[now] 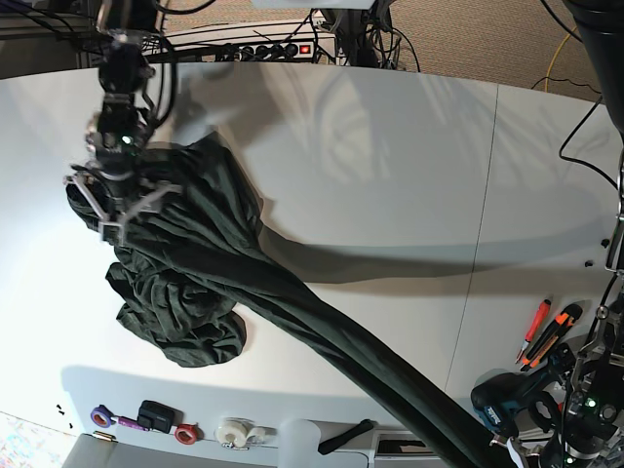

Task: Layout the t-shirt on the table in an organized manner, then fold the t-shirt properly
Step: 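Pull the sleeve away from the right gripper, stretching it taut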

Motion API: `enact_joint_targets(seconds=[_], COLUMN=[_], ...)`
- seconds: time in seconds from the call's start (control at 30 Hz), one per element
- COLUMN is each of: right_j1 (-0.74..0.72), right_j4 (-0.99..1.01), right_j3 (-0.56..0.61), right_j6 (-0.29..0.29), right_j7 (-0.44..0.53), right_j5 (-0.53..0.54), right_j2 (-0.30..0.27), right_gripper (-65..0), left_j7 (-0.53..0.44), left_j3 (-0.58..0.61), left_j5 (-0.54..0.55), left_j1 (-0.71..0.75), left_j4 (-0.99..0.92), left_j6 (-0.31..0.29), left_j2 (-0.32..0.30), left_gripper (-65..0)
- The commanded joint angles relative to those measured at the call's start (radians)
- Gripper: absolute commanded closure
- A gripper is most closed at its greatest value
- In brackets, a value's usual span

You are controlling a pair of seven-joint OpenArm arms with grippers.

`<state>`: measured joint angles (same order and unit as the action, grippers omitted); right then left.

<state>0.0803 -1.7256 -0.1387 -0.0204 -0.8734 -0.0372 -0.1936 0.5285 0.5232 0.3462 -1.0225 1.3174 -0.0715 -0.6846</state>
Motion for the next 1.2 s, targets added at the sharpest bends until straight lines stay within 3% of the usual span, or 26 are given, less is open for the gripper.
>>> enact_joint_targets(seconds=[0.0,0.13,0.2,0.27,0.33,0.37,0.5,0.67,0.77,1.17], right_j1=[-0.037,-0.112,-0.140,-0.155,-0.162,-0.163,-0.163,-0.163,-0.154,0.107], right_j4=[0.012,0.121,0.156,0.165,0.160,0.152,0.084,-0.070,-0.183,-0.555], right_j3=[0.002,0.003,0.003,0.003,0.003,0.003,0.003,0.003,0.003,0.000], right_j6=[0.009,0.007,-0.034,-0.109,-0.126,-0.125,-0.126,-0.129,-0.169,-0.239], right_j7=[0.027,0.013,-0.016,-0.048,-0.072,-0.075,-0.089,-0.183,-0.254,-0.299], right_j5=[-0.011,-0.012,-0.015,-0.015,-0.016,-0.016,-0.016,-0.016,-0.015,-0.015], right_j2=[-0.010,-0.003,-0.003,-0.003,-0.004,-0.004,-0.004,-0.003,-0.003,-0.033], right_gripper=[-36.1,-36.1,-35.3,-23.1,-5.0,0.0,0.0,0.0,0.0,0.0], left_j7=[-0.019,-0.019,-0.019,-0.020,-0.020,-0.020,-0.026,-0.047,-0.049,0.041], left_j3=[-0.011,-0.011,-0.011,-0.011,-0.011,-0.011,-0.011,-0.011,-0.011,-0.011], left_j5=[-0.008,-0.008,-0.008,-0.008,-0.008,-0.008,-0.008,-0.021,-0.029,0.012], left_j1=[-0.038,-0.038,-0.038,-0.038,-0.036,-0.033,-0.005,0.046,0.054,0.063], left_j4=[0.013,0.013,0.011,0.011,0.011,0.011,0.011,0.011,0.010,0.011], left_j6=[0.014,0.014,0.014,0.014,0.014,0.013,0.008,0.008,0.008,-0.013], left_j2=[-0.011,-0.011,-0.011,-0.011,-0.008,-0.008,-0.008,-0.008,-0.010,-0.047], left_gripper=[0.0,0.0,0.0,0.0,0.0,0.0,0.0,0.0,0.0,0.0])
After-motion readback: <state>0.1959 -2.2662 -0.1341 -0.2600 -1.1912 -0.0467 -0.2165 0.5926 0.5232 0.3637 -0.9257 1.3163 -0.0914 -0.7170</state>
